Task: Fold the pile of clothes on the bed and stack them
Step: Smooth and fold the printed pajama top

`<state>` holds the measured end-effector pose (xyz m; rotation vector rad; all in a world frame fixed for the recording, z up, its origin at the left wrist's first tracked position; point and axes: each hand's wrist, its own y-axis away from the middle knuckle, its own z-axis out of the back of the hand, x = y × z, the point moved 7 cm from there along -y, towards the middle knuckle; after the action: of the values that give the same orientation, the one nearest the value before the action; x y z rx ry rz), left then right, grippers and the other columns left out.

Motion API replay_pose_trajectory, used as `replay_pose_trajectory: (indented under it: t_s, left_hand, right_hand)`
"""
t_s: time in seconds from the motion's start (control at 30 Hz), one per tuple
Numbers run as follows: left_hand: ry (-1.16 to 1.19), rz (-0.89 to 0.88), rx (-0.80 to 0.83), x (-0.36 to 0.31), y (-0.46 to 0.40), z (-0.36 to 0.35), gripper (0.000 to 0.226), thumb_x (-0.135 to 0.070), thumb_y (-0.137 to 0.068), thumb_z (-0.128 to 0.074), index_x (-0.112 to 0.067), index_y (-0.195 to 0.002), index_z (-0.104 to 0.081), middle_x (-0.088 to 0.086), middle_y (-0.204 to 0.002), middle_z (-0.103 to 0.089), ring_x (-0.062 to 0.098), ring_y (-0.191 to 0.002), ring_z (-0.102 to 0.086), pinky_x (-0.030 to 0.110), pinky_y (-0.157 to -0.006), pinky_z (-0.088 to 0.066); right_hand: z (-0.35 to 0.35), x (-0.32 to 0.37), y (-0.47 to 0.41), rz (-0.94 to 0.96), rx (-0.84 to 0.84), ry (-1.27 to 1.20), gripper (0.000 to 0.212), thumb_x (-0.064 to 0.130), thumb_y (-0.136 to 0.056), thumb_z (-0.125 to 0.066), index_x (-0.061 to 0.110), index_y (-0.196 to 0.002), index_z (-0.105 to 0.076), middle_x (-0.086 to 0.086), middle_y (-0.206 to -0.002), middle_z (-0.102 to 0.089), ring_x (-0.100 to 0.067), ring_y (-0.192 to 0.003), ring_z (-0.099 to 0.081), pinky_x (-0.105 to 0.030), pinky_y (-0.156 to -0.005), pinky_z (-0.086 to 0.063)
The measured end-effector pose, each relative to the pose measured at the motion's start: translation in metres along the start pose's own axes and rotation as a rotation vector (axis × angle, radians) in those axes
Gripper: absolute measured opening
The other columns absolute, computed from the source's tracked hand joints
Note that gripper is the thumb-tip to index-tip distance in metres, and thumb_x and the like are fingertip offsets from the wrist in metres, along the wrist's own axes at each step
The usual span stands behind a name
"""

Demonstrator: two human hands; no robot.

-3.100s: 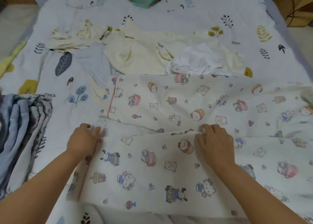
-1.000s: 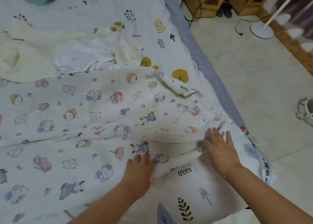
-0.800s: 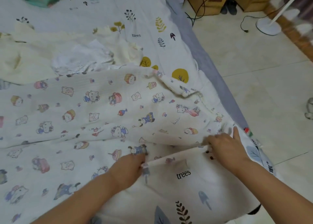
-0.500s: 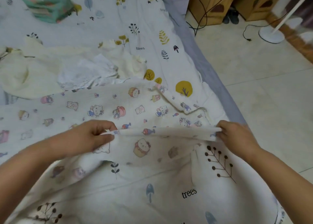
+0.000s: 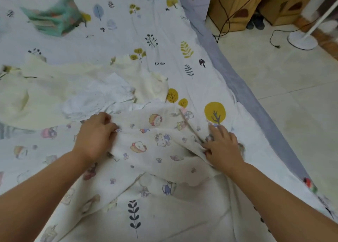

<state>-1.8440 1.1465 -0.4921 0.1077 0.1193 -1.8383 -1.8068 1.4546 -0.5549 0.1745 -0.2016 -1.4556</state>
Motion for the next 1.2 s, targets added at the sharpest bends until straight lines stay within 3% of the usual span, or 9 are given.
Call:
replay_pose_trajectory:
  t_s: [0.07,0.17,0.3,0.43,0.6,0.73,0.87,1.07,1.2]
  left_hand:
    - [-0.041,0.001,-0.01,0.005,-0.003,-0.007,0.016,0.002,-0.066,-0.078,-0.002,-0.08,-0.075,0.029,-0.098,-0.061,0.048,-0.088,-0.059,0.053,-0.07,-0.047]
    - [-0.082,-0.023,-0.042,0.004,-0.003,-0.009,0.01,-0.009,-0.072,-0.068,-0.004,-0.079,-0.074,0.027,-0.101,-0.063,0.048,-0.093,-0.06,0.055,-0.075,-0.045]
    - [0.067,-0.065,-0.077,0.011,-0.005,-0.003,0.016,-0.007,-0.084,-0.055,-0.007,-0.078,-0.069,0.006,-0.074,-0.066,0.03,-0.068,-0.063,0.041,-0.071,-0.045]
    - [0.517,0.033,0.344,0.035,-0.018,-0.007,0.025,-0.015,-0.089,-0.059,-0.021,-0.064,-0.057,-0.006,-0.054,-0.056,0.005,-0.05,-0.05,0.018,-0.053,-0.039]
    - [0.69,0.027,0.772,0.023,-0.041,-0.002,0.033,-0.047,-0.075,-0.057,-0.023,-0.056,-0.046,-0.009,-0.054,-0.037,0.008,-0.052,-0.035,0.024,-0.056,-0.031]
    - [0.192,0.025,0.489,-0.003,-0.069,-0.022,0.024,-0.018,-0.093,-0.047,-0.023,-0.071,-0.054,-0.008,-0.065,-0.056,0.009,-0.062,-0.052,0.029,-0.064,-0.043]
    - [-0.059,0.039,0.203,-0.02,-0.063,-0.041,0.021,-0.02,-0.092,-0.038,-0.017,-0.087,-0.058,0.005,-0.089,-0.062,0.024,-0.082,-0.06,0.033,-0.079,-0.045]
    - [0.097,0.014,-0.085,-0.023,-0.062,-0.03,0.02,-0.024,-0.093,-0.049,-0.009,-0.094,-0.062,0.01,-0.068,-0.065,0.029,-0.057,-0.057,0.031,-0.055,-0.037]
    - [0.014,0.119,-0.138,-0.022,-0.083,-0.029,0.024,-0.021,-0.097,-0.044,-0.003,-0.103,-0.059,0.016,-0.065,-0.063,0.032,-0.059,-0.056,0.042,-0.072,-0.045]
  right_hand:
    - [-0.011,-0.005,-0.004,-0.027,0.075,0.096,0.034,0.038,-0.092,-0.045,0.032,-0.123,-0.058,-0.002,-0.158,-0.004,-0.029,-0.143,-0.001,-0.046,-0.11,-0.006]
    - [-0.011,-0.009,-0.006,-0.036,0.194,0.184,0.022,0.029,-0.089,-0.05,0.023,-0.107,-0.062,-0.007,-0.138,-0.043,-0.023,-0.132,-0.032,-0.04,-0.109,-0.015]
    - [0.027,-0.034,-0.013,-0.219,0.14,-0.365,0.018,0.016,-0.085,-0.061,0.014,-0.067,-0.057,-0.009,-0.085,-0.065,-0.02,-0.08,-0.057,-0.025,-0.063,-0.036]
    - [0.084,-0.08,-0.01,-0.27,0.251,-0.774,0.016,0.019,-0.082,-0.068,0.01,-0.068,-0.071,0.004,-0.055,-0.058,-0.006,-0.049,-0.048,-0.013,-0.046,-0.033]
    - [0.11,-0.123,-0.022,-0.471,0.369,-1.057,0.017,0.015,-0.072,-0.07,0.0,-0.064,-0.069,-0.014,-0.065,-0.07,-0.018,-0.049,-0.064,-0.021,-0.046,-0.052]
    - [0.084,-0.131,-0.045,-0.594,-0.017,-0.81,0.017,0.023,-0.079,-0.071,0.012,-0.085,-0.059,-0.001,-0.071,-0.061,-0.014,-0.062,-0.055,-0.021,-0.052,-0.041]
    - [0.019,-0.121,-0.041,-0.693,0.105,-0.818,0.062,0.038,-0.086,-0.061,0.012,-0.137,-0.036,-0.012,-0.121,-0.052,-0.029,-0.099,-0.055,-0.035,-0.086,-0.045]
    - [0.025,-0.151,-0.037,-0.738,-0.154,-0.621,0.029,0.032,-0.081,-0.066,0.007,-0.076,-0.053,-0.018,-0.075,-0.064,-0.029,-0.061,-0.061,-0.03,-0.055,-0.042]
    - [0.044,-0.158,-0.045,-0.791,-0.345,-0.491,0.046,0.042,-0.085,-0.061,0.004,-0.109,-0.051,-0.023,-0.108,-0.06,-0.037,-0.097,-0.055,-0.037,-0.076,-0.04]
